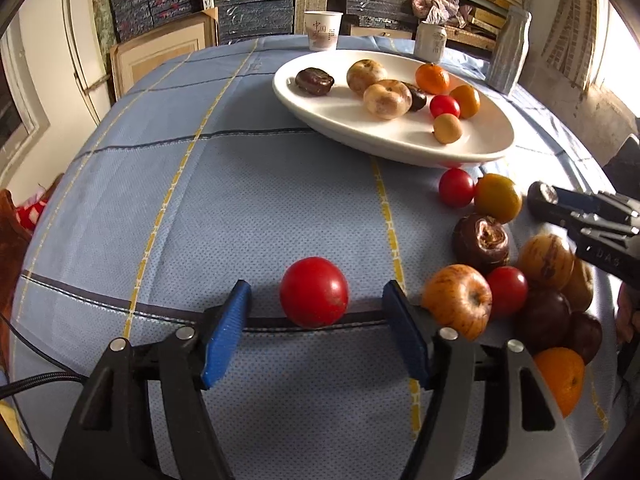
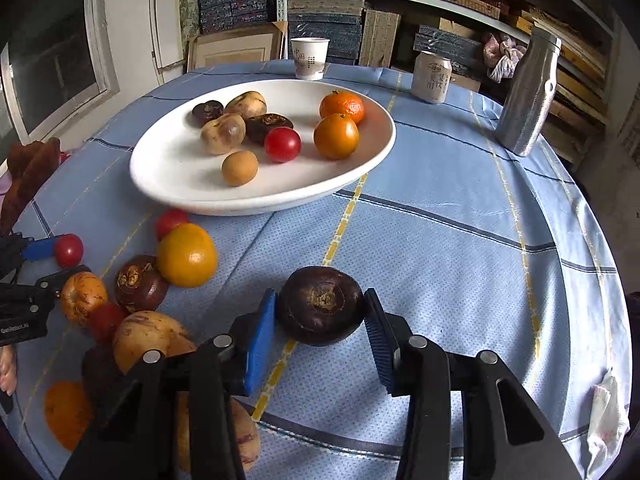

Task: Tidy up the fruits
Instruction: 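Close the right tool on a dark purple plum while the left tool holds the tomato, then carry the tomato and plum onto the white plate and open both tools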

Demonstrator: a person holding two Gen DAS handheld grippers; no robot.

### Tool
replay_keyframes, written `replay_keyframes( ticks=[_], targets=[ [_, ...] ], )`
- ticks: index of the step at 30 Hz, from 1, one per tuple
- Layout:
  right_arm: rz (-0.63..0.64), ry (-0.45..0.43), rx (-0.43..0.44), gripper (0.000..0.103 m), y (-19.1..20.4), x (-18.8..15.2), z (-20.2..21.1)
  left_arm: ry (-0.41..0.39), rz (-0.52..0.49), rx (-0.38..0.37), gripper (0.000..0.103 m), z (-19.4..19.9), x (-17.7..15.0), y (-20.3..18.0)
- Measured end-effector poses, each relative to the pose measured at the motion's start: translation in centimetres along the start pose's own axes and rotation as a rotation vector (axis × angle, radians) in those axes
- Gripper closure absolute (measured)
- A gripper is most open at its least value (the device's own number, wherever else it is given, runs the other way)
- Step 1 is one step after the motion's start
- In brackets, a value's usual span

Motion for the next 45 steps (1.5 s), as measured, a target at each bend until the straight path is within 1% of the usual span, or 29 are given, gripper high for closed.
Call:
replay_keyframes(
  ticks=[1,2,3,4,5,6,13,16,18,20,23,25,28,31,34,36,38,39,40,41,42,43,44,45],
  targets=[
    [0.0,-0.001,0.0,0.058,0.0,0.0,0.0,-0.004,0.004,-0.006,0.036,0.1,0.1,0.0],
    [0.001,-0.001,-0.001,0.058,0.0,0.0,0.0,-0.008,0.005,-0.011,0.044,0.1,0.1,0.0],
    [0.001,-0.002,-0.001,0.058,0.0,0.0,0.0,-0.013,0.004,-0.017,0.054,0.2,0.1,-0.1],
    [-0.001,-0.003,0.0,0.058,-0.1,0.0,-0.1,-0.02,0.002,-0.025,0.068,0.3,0.2,-0.2],
    [-0.004,-0.002,0.002,0.058,-0.2,0.0,-0.1,-0.023,0.002,-0.028,0.071,0.4,0.2,-0.2],
    [-0.007,-0.002,0.005,0.058,-0.2,0.0,-0.2,-0.023,0.003,-0.035,0.072,0.4,0.2,-0.3],
    [-0.036,-0.009,0.024,0.059,-0.5,0.1,0.2,-0.043,0.017,-0.034,0.073,0.9,0.5,0.0],
    [-0.093,-0.052,0.064,0.059,-1.2,1.0,1.6,-0.077,0.027,-0.045,0.073,1.8,1.8,0.1],
    [-0.138,-0.094,0.1,0.059,-1.8,2.2,3.0,-0.101,0.011,-0.038,0.073,2.6,3.9,0.0],
    [-0.164,-0.134,0.131,0.059,-2.1,3.7,4.6,-0.132,-0.003,-0.017,0.073,3.3,6.8,0.0],
    [-0.163,-0.158,0.151,0.059,-1.9,6.7,6.2,-0.175,0.001,-0.029,0.073,3.9,11.3,-0.6],
    [-0.135,-0.161,0.146,0.059,-1.1,8.8,6.3,-0.185,0.001,-0.034,0.073,3.4,13.2,-1.3],
    [-0.122,-0.158,0.152,0.059,0.3,10.6,5.0,-0.17,0.031,-0.055,0.073,0.8,14.7,-2.2],
    [-0.137,-0.131,0.178,0.059,1.5,11.3,2.3,-0.126,0.054,-0.072,0.073,-1.9,14.4,-2.4],
    [-0.141,-0.101,0.171,0.059,2.2,10.6,-0.8,-0.092,0.046,-0.062,0.073,-3.7,14.0,-2.2],
    [-0.139,-0.059,0.16,0.059,2.1,9.8,-2.4,-0.075,0.05,-0.078,0.073,-4.6,13.8,-2.1],
    [-0.144,-0.043,0.149,0.058,1.6,9.2,-3.2,-0.061,0.04,-0.087,0.073,-5.3,13.6,-2.3],
    [-0.147,-0.035,0.155,0.057,1.5,9.1,-3.5,-0.061,0.034,-0.084,0.072,-5.4,13.5,-2.4],
    [-0.147,-0.031,0.168,0.056,1.5,9.0,-3.6,-0.064,0.021,-0.071,0.064,-5.6,13.4,-2.6],
    [-0.151,-0.037,0.175,0.051,1.5,9.0,-3.5,-0.068,0.013,-0.063,0.051,-5.6,13.4,-2.7],
    [-0.157,-0.046,0.176,0.048,1.5,9.0,-3.4,-0.076,0.007,-0.056,0.044,-5.4,13.4,-2.8],
    [-0.158,-0.057,0.176,0.046,1.6,9.1,-3.1,-0.084,0.006,-0.053,0.031,-5.3,13.5,-2.8],
    [-0.156,-0.067,0.182,0.045,1.7,9.2,-2.7,-0.101,0.004,-0.046,0.026,-4.9,13.6,-2.8],
    [-0.157,-0.076,0.187,0.045,1.7,9.3,-2.2,-0.112,0.002,-0.042,0.025,-4.7,13.7,-2.8]
  ],
)
Point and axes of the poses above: each gripper's, at about its wrist camera, not at the fingertips, and z roughly against the way its jaws point, y to its left, x to its top, the point moved 10 cm from there along -z, roughly the way its jaws point, and after that the axes turned 2 degrees about -z, right-handed, at the moved point
